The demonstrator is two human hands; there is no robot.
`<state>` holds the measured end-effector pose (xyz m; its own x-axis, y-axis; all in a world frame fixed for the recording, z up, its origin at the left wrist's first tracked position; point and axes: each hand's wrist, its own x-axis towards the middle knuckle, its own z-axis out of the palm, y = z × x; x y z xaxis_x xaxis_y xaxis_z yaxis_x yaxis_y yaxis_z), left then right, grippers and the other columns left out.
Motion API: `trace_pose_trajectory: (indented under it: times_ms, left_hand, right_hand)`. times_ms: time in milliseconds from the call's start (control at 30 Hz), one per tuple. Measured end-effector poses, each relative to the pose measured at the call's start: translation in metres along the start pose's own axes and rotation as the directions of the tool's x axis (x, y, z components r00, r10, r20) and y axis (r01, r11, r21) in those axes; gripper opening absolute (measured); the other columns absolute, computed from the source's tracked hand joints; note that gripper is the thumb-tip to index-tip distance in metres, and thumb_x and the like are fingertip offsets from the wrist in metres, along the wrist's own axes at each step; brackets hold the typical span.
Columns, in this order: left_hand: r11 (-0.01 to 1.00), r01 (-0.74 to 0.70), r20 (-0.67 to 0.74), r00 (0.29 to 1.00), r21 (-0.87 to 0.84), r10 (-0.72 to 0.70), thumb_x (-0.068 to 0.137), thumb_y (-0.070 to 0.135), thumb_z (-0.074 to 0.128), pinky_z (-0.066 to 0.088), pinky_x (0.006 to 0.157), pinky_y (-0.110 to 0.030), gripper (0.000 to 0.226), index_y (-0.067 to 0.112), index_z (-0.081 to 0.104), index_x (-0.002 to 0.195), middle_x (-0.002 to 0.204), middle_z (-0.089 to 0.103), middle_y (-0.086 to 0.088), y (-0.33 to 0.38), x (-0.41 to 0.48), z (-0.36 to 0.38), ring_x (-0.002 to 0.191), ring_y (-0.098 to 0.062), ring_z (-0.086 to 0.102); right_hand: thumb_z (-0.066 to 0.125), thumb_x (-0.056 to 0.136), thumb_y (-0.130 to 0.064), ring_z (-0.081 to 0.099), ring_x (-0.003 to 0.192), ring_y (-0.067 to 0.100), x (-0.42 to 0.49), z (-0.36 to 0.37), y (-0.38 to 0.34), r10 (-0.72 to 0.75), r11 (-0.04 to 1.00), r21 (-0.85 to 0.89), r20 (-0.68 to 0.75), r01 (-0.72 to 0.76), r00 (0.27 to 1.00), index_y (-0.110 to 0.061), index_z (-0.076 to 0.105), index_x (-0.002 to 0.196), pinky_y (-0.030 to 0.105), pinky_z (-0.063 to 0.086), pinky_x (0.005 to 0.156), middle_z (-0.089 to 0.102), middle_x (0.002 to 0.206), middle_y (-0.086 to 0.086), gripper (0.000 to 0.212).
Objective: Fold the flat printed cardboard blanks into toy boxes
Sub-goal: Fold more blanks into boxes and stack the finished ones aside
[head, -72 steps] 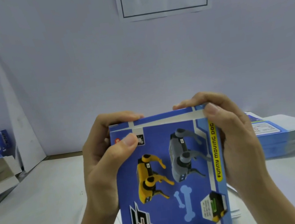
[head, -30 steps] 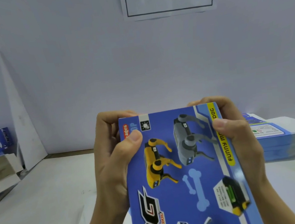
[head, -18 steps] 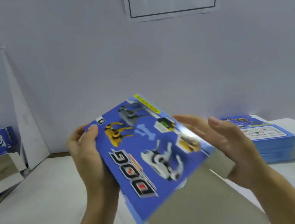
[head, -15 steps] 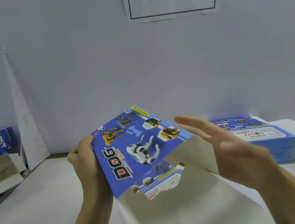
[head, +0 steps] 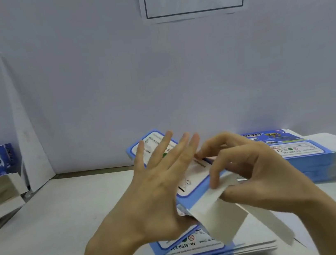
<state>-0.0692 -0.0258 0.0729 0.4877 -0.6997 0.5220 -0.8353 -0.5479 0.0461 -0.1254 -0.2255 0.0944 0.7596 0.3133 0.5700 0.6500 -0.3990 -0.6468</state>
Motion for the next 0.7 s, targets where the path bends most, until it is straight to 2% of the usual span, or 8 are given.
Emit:
trace_pose_trajectory:
  times_ms: [100, 233, 400, 433, 500, 567, 633, 700]
  left_hand:
    - [1.0, 0.006, -0.021, 1.0, -0.029, -0.006, 0.064, 0.078, 0.054, -0.011, 0.118, -0.044, 0.111, 0.045, -0.011, 0.148, 0.15, 0.014, 0.034, 0.002, 0.0, -0.006, 0.143, 0.004, 0.007]
    - [0.999, 0.019, -0.079, 0.997, 0.025, -0.017, 0.062, 0.078, 0.06, 0.027, 0.113, -0.042, 0.1, 0.031, 0.032, 0.146, 0.129, 0.047, 0.007, 0.006, 0.004, -0.002, 0.118, -0.009, 0.042]
    - [0.991, 0.092, -0.281, 0.958, 0.093, -0.063, 0.057, 0.052, 0.071, 0.041, 0.089, -0.034, 0.085, 0.015, 0.054, 0.133, 0.121, 0.054, -0.012, 0.005, 0.006, 0.001, 0.113, -0.021, 0.039]
    - [0.991, 0.095, -0.326, 0.944, 0.095, -0.06, 0.057, 0.049, 0.073, 0.041, 0.088, -0.035, 0.084, 0.014, 0.055, 0.131, 0.121, 0.054, -0.014, 0.005, 0.007, 0.003, 0.114, -0.022, 0.038]
    - [0.988, 0.113, -0.408, 0.911, 0.103, -0.062, 0.058, 0.046, 0.074, 0.041, 0.09, -0.038, 0.084, 0.015, 0.05, 0.131, 0.122, 0.052, -0.017, 0.005, 0.009, 0.007, 0.115, -0.026, 0.038]
    - [0.984, 0.152, -0.466, 0.88, 0.097, -0.09, 0.058, 0.044, 0.077, 0.04, 0.092, -0.038, 0.086, 0.017, 0.043, 0.132, 0.123, 0.05, -0.018, 0.002, 0.009, 0.01, 0.116, -0.028, 0.037]
    - [0.977, 0.21, -0.518, 0.839, 0.026, -0.167, 0.054, 0.043, 0.089, 0.034, 0.097, -0.027, 0.095, 0.013, 0.045, 0.132, 0.123, 0.05, -0.018, 0.0, 0.008, 0.011, 0.114, -0.027, 0.039]
    - [0.942, 0.237, -0.544, 0.77, -0.239, -0.332, 0.051, 0.054, 0.086, 0.031, 0.095, -0.01, 0.095, 0.014, 0.049, 0.13, 0.122, 0.05, -0.007, 0.003, 0.011, 0.01, 0.111, -0.018, 0.045]
  right_hand:
    - [0.068, 0.061, -0.012, 0.061, 0.112, 0.019, -0.003, -0.004, -0.003, -0.031, 0.993, 0.113, 0.001, 0.03, 1.0, -0.029, 0.067, 0.07, 0.02, 0.052, 0.083, 0.057, 0.102, -0.007, 0.019]
    - [0.068, 0.062, -0.013, 0.062, 0.111, 0.017, -0.002, -0.009, 0.001, 0.068, 0.98, 0.189, 0.012, -0.069, 0.998, -0.029, 0.069, 0.083, 0.023, 0.051, 0.083, 0.062, 0.109, -0.006, 0.027]
    - [0.067, 0.064, -0.048, 0.053, 0.116, -0.003, -0.005, -0.021, 0.01, 0.084, 0.966, -0.213, -0.287, -0.149, 0.954, -0.045, 0.061, 0.105, 0.014, 0.04, 0.091, 0.061, 0.117, -0.022, 0.042]
    - [0.064, 0.066, -0.052, 0.051, 0.116, -0.005, -0.005, -0.021, 0.01, 0.074, 0.966, -0.215, -0.297, -0.142, 0.952, -0.046, 0.06, 0.109, 0.009, 0.039, 0.087, 0.059, 0.12, -0.024, 0.044]
    - [0.051, 0.076, -0.054, 0.051, 0.12, -0.002, -0.003, -0.016, 0.01, 0.099, 0.994, 0.084, -0.35, -0.075, 0.932, -0.038, 0.058, 0.118, 0.011, 0.041, 0.086, 0.06, 0.126, -0.017, 0.045]
    - [0.028, 0.086, -0.052, 0.053, 0.123, 0.007, 0.001, -0.014, 0.009, 0.193, 0.921, 0.388, -0.511, 0.024, 0.838, -0.023, 0.057, 0.123, 0.022, 0.039, 0.096, 0.061, 0.13, -0.003, 0.055]
    - [0.023, 0.091, -0.05, 0.054, 0.121, 0.007, 0.006, -0.016, 0.008, 0.21, 0.951, 0.309, -0.699, 0.024, 0.683, -0.024, 0.056, 0.123, 0.03, 0.035, 0.105, 0.06, 0.13, -0.002, 0.053]
    - [0.026, 0.101, -0.044, 0.057, 0.116, 0.009, 0.011, -0.015, 0.008, 0.28, 0.944, 0.328, -0.737, -0.037, 0.615, -0.024, 0.052, 0.127, 0.036, 0.039, 0.106, 0.059, 0.129, -0.002, 0.042]
